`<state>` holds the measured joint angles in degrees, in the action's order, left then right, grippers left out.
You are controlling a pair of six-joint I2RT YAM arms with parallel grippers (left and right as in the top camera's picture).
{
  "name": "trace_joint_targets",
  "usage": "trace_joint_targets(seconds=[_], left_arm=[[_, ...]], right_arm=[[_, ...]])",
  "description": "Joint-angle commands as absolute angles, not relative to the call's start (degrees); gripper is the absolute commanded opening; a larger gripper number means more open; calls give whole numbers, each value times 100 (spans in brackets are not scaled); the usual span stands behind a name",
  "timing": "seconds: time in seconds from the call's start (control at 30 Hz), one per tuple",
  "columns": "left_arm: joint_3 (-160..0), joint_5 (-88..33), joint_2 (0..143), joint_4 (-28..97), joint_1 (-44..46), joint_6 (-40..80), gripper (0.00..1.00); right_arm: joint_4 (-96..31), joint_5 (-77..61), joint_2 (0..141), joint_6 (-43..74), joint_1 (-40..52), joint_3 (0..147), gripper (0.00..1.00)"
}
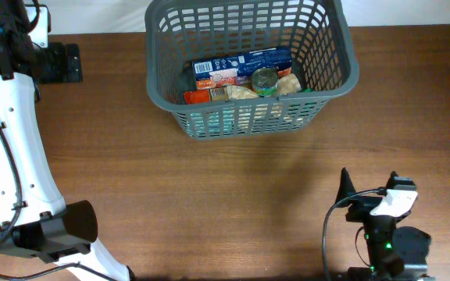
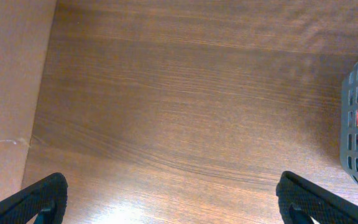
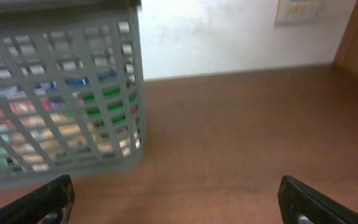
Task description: Pack container
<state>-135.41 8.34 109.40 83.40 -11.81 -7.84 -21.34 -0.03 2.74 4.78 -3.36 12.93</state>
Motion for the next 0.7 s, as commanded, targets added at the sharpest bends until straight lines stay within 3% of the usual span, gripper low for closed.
trace_joint_targets(seconds=[0.0,0.67], left_arm=[[-13524,790,10908,8344,-1216,-733,99],[-13524,790,10908,8344,-1216,-731,99]], right_arm=[[-2112,67,80,543,-296,954,99],[-2053,67,19,543,-296,617,99]])
